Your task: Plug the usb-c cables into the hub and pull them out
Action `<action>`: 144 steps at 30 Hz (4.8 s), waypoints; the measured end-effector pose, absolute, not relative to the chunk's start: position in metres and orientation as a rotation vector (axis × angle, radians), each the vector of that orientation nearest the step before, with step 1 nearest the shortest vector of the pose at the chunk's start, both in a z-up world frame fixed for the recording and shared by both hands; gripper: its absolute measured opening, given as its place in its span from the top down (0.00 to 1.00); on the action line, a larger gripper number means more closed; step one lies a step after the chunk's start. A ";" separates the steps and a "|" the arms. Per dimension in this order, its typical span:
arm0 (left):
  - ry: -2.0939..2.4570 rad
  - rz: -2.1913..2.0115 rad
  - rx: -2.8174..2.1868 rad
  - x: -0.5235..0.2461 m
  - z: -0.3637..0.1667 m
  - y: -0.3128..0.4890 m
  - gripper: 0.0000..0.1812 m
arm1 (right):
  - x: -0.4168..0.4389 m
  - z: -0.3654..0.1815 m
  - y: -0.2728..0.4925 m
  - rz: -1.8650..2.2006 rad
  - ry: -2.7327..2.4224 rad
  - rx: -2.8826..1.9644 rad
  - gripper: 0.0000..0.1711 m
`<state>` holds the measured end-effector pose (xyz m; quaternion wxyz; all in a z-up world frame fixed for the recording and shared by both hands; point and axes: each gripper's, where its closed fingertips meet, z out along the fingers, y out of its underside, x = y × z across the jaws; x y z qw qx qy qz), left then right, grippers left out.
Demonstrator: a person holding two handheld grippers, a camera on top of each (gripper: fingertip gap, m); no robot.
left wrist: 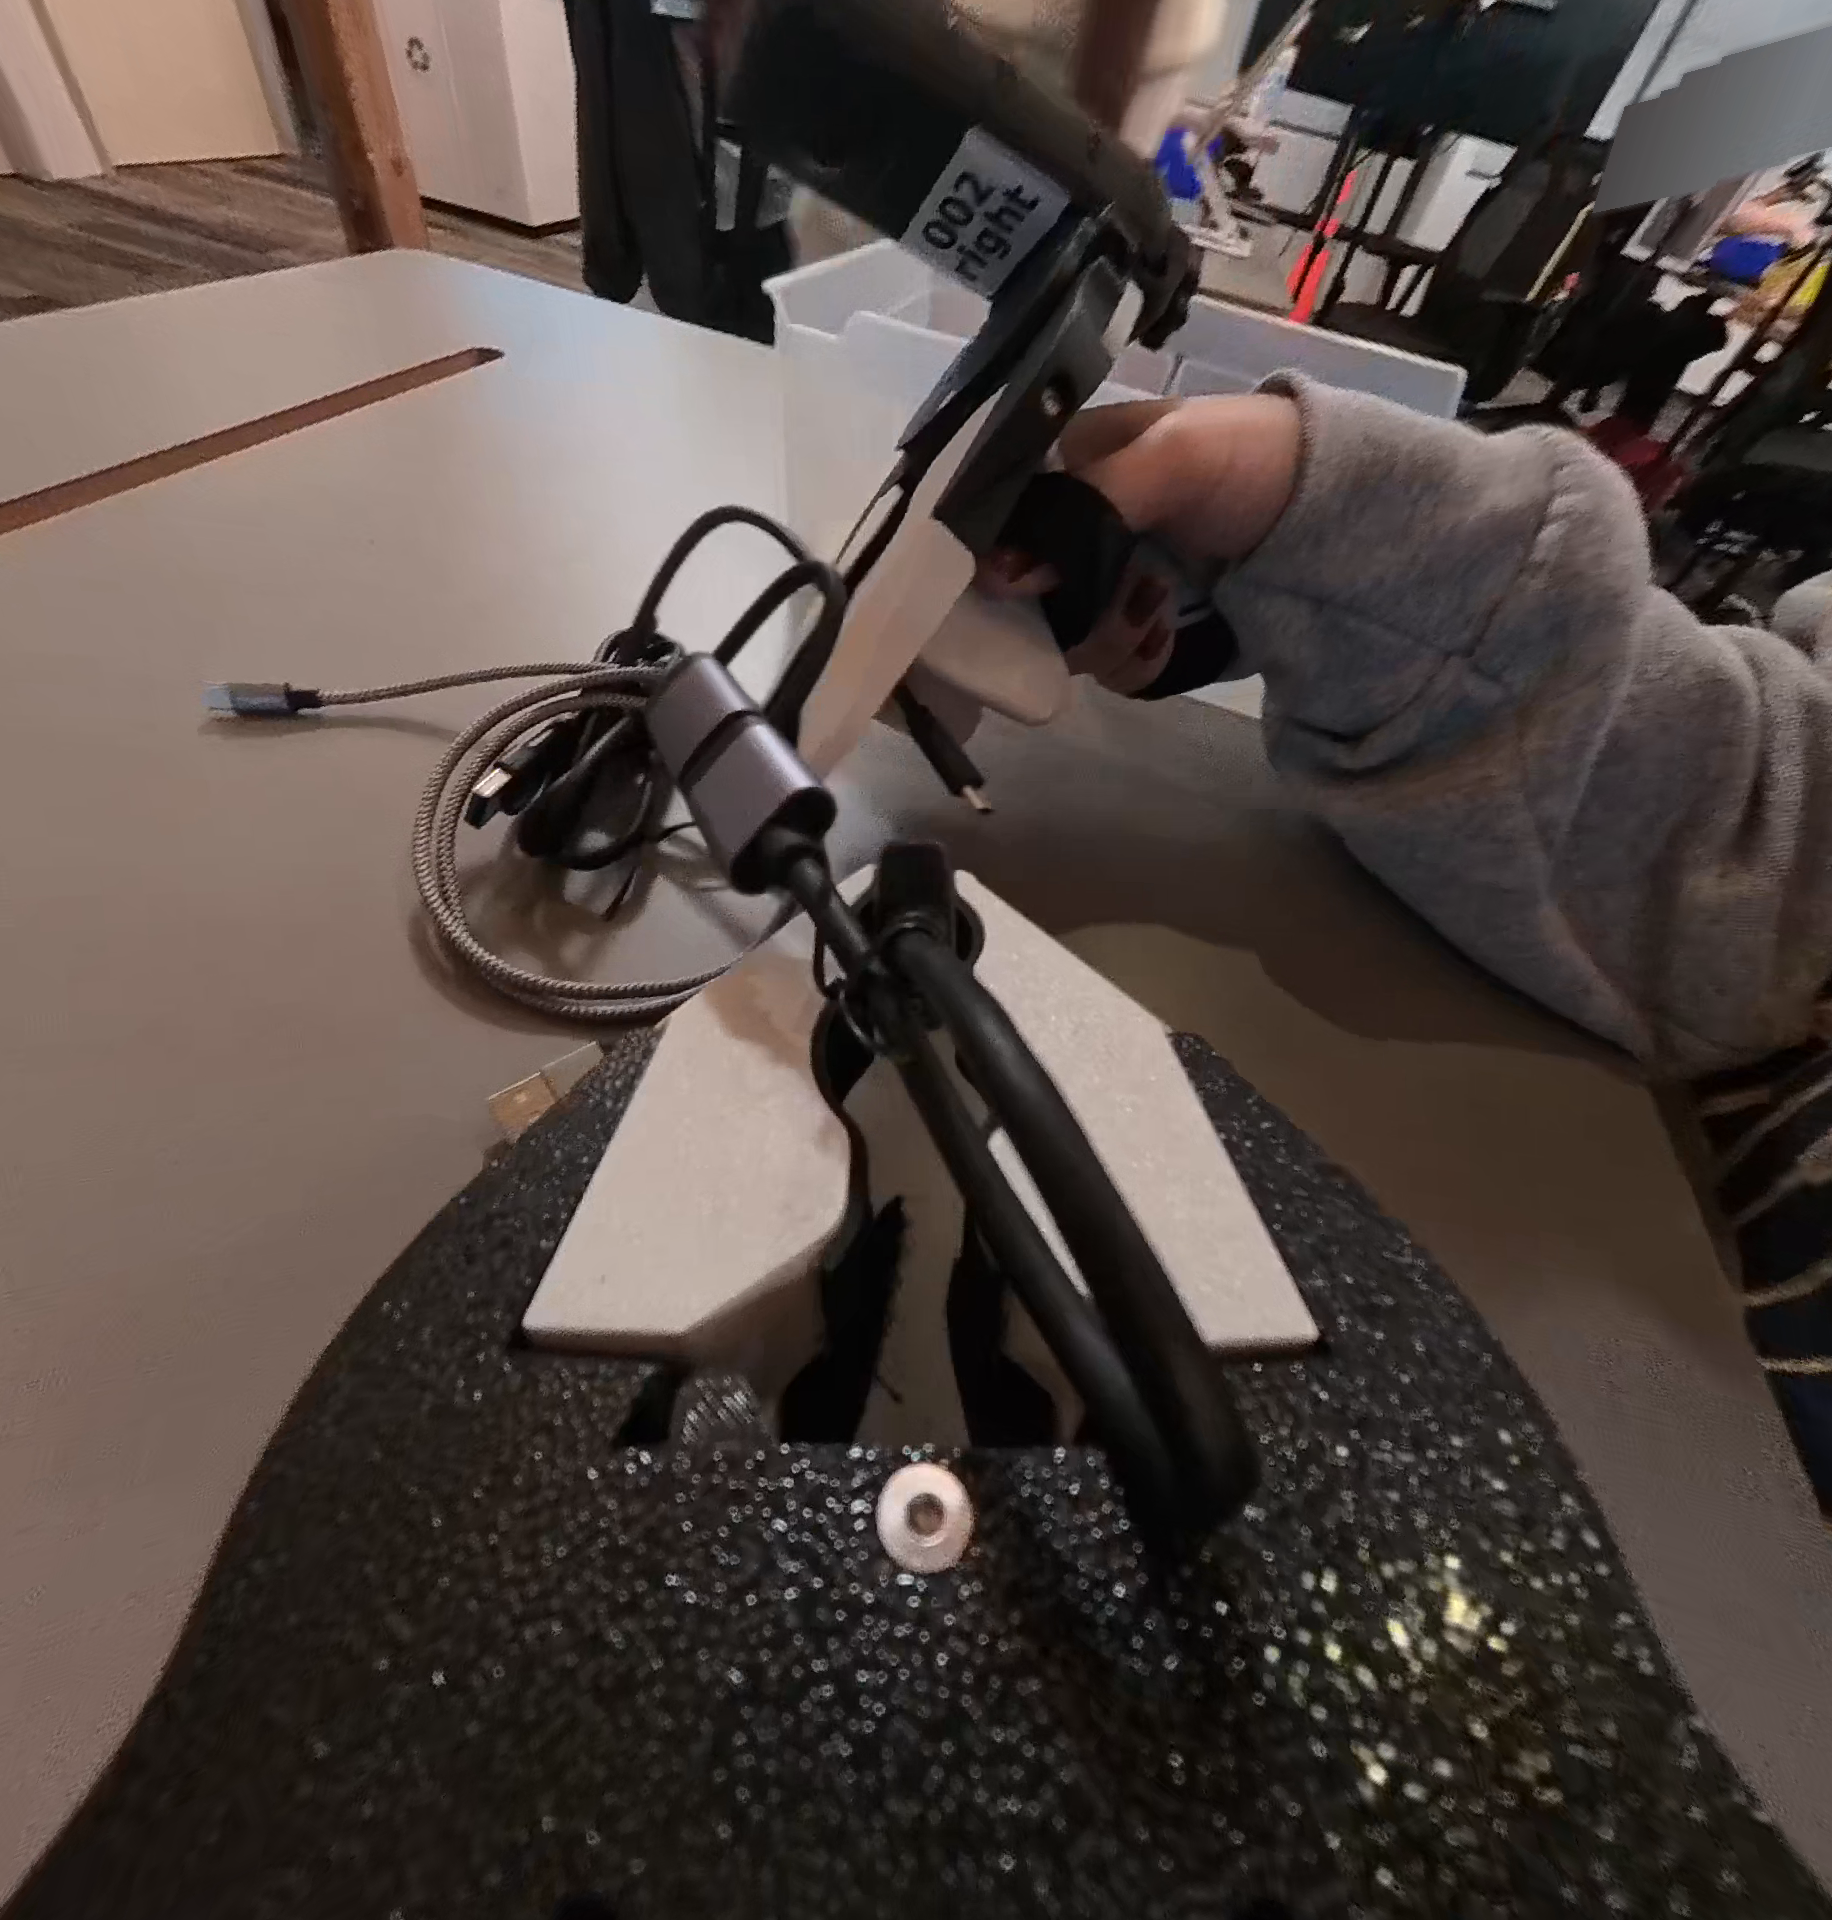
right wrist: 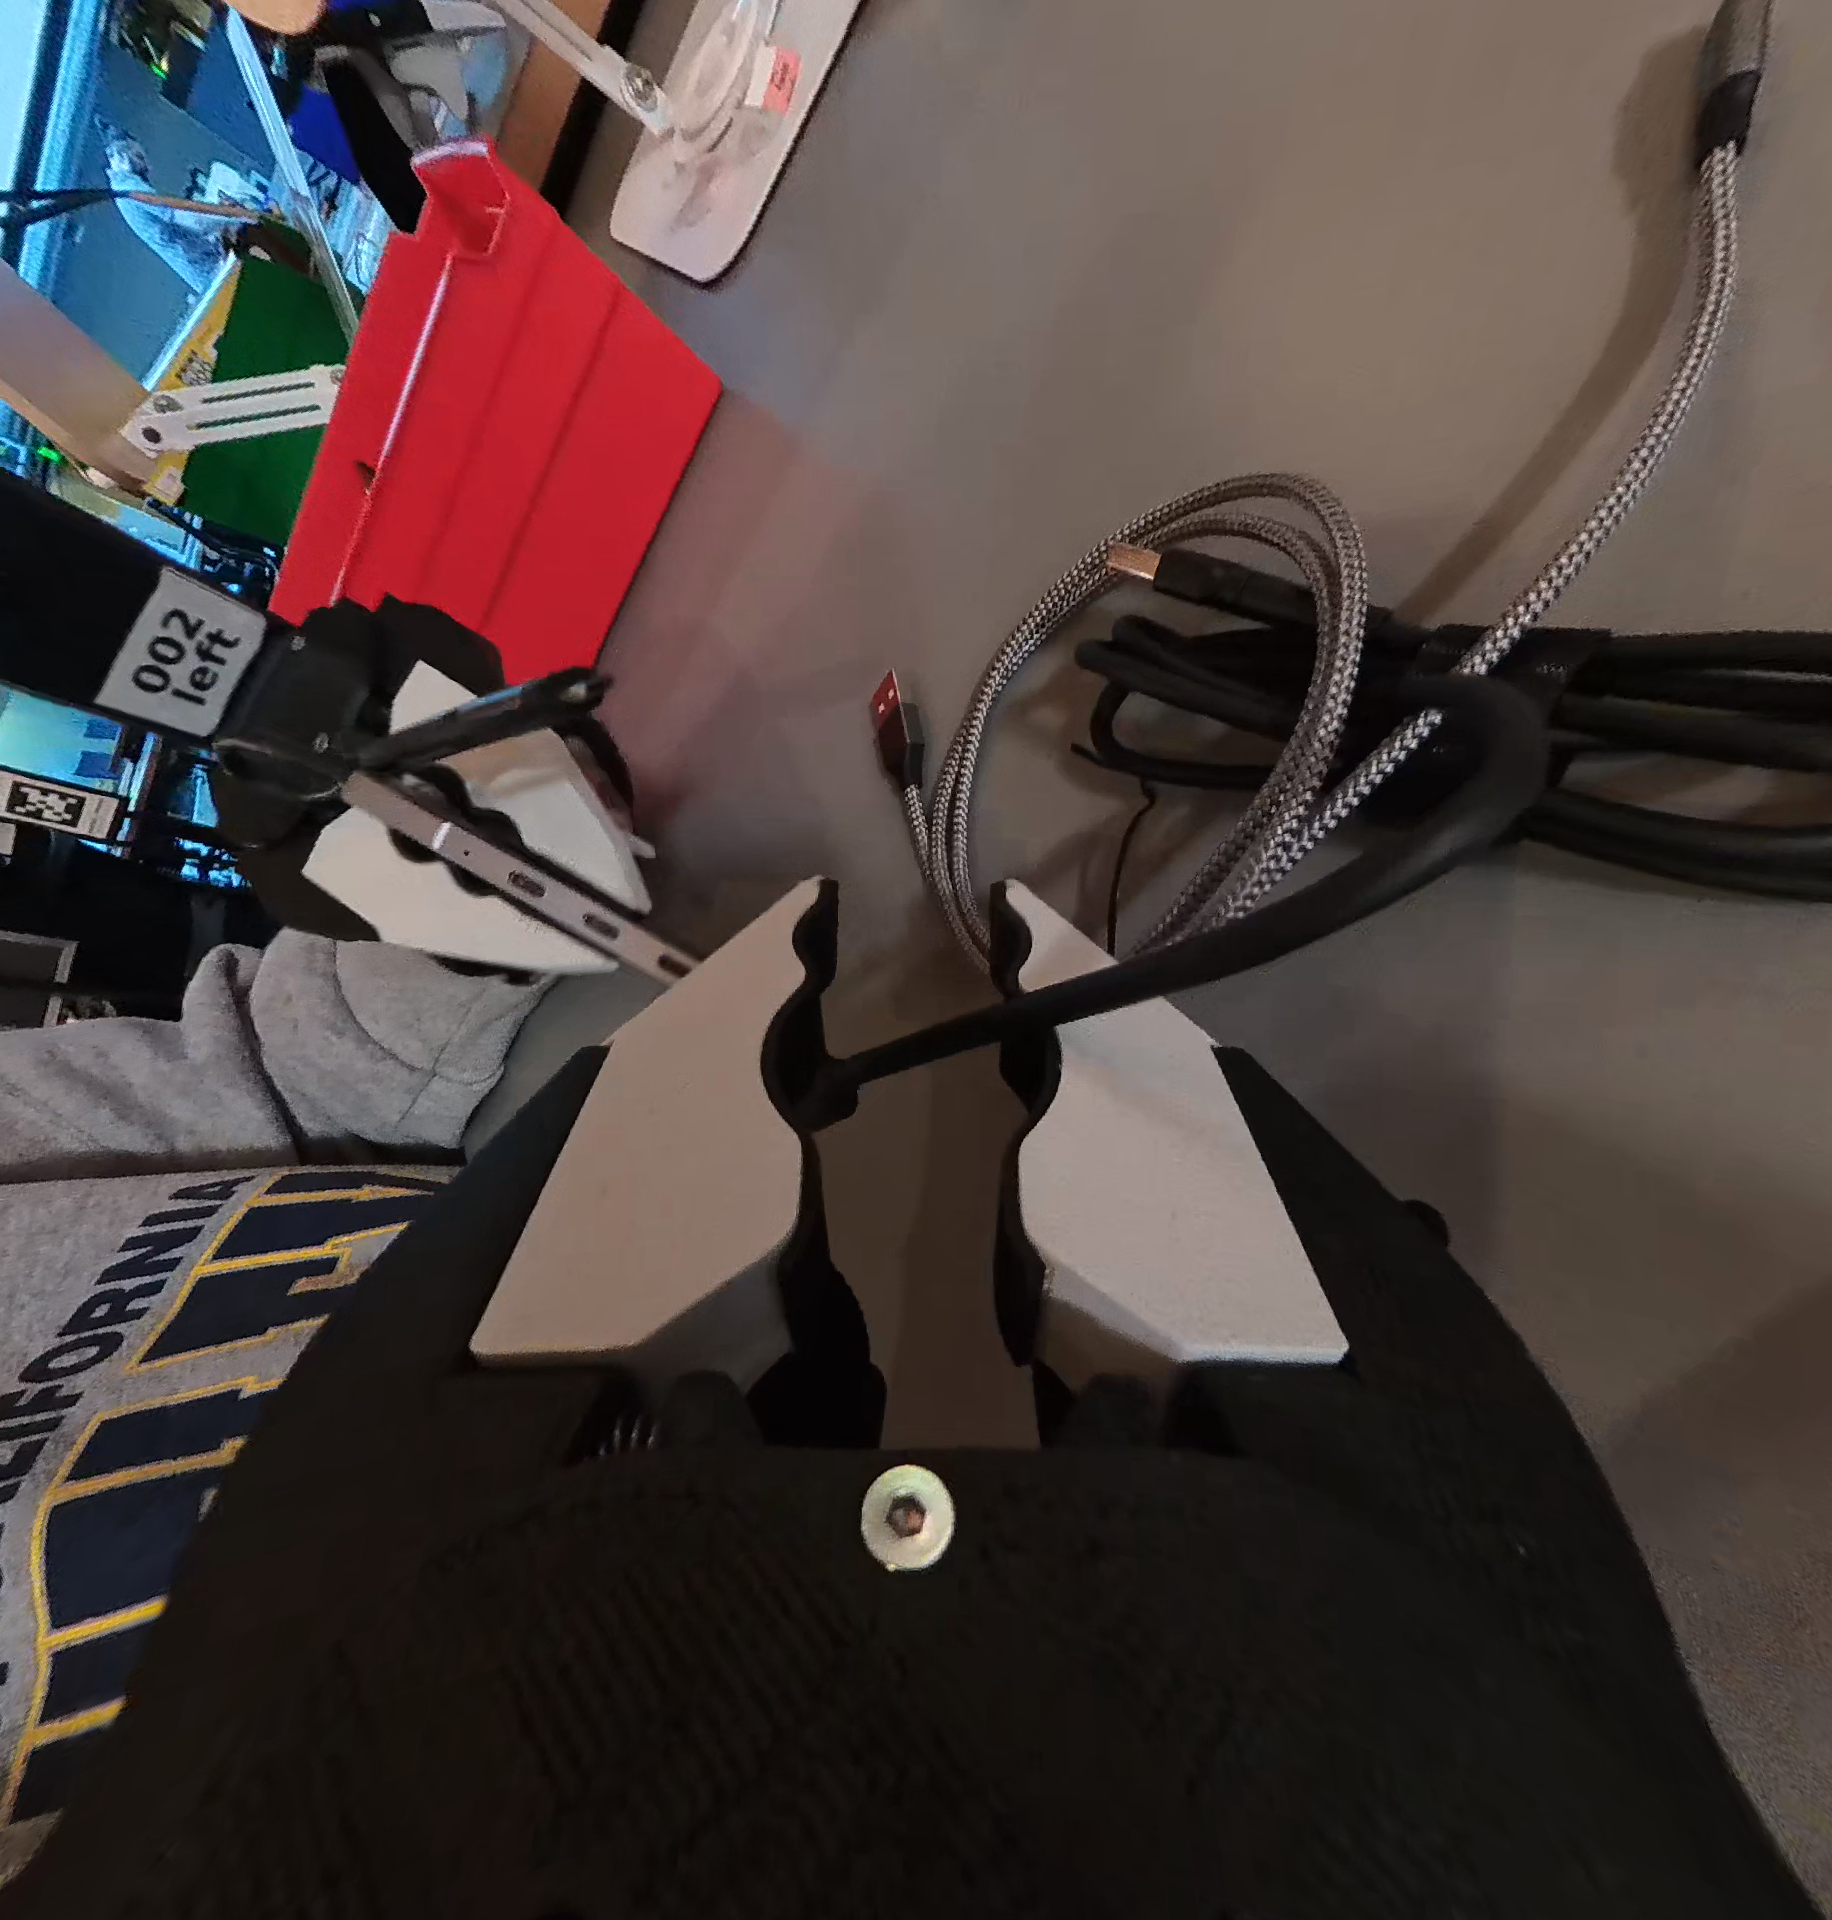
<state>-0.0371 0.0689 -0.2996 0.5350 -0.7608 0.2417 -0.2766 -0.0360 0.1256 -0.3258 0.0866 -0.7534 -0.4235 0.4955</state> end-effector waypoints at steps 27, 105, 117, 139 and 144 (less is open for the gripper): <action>0.469 -0.675 -1.951 -0.049 -0.320 0.076 0.96 | -0.061 -0.337 0.101 1.509 -1.573 -1.930 0.98; 0.335 -0.636 -1.721 -0.095 -0.268 0.074 0.96 | -0.043 -0.242 0.157 1.294 -1.174 -1.420 0.77; 0.410 -0.602 -1.729 -0.092 -0.272 0.074 0.96 | -0.083 -0.338 0.245 0.906 -1.126 -2.109 0.84; 0.279 -0.546 -1.597 -0.115 -0.249 0.079 0.97 | -0.015 -0.151 0.287 0.095 -0.906 -1.446 0.98; 0.237 -0.690 -1.576 -0.115 -0.250 0.079 0.97 | -0.027 -0.156 0.223 0.159 -1.215 -1.362 0.98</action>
